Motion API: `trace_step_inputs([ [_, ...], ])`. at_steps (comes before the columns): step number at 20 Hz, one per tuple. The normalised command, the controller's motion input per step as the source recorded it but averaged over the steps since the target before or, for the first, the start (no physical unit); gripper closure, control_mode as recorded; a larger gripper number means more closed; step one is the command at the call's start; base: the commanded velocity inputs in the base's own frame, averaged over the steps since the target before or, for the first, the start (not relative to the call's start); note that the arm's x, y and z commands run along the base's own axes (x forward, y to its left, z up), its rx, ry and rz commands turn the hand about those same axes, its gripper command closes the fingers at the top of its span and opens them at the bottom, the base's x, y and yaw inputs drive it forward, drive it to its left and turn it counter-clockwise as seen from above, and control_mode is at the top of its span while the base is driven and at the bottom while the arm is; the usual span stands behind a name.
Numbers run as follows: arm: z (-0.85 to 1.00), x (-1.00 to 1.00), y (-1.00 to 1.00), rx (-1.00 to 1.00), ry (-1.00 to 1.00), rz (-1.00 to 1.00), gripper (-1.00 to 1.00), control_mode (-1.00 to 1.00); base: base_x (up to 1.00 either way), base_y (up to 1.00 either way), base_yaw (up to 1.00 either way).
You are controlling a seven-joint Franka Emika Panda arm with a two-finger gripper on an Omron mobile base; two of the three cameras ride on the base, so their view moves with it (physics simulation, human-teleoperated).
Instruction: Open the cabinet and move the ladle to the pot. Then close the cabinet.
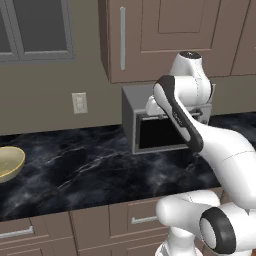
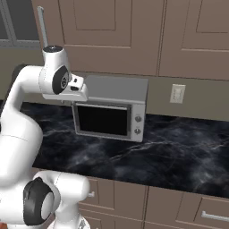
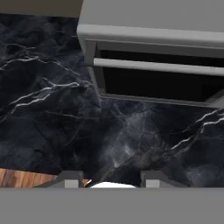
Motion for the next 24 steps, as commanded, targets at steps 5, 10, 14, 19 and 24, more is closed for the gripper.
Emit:
trace_step_inputs([
  [5, 0.00, -0.23, 0.03, 0.00, -0.08, 0.00, -1.00, -1.00, 0.00, 0.00, 0.00],
  [10, 0.13, -0.58, 0.22, -0.01, -0.28, 0.00, -1.00, -1.00, 0.00, 0.00, 0.00],
  [14, 0.28, -0.50, 0.31, -0.01, -0.26, 0.00, -1.00, -1.00, 0.00, 0.00, 0.00],
  [19, 0.41, -0.34, 0.25, 0.00, -0.18, 0.00, -1.00, -1.00, 0.00, 0.00, 0.00],
  [24, 0.52, -0.19, 0.18, 0.00, -0.19, 0.00, -1.00, -1.00, 0.00, 0.00, 0.00],
])
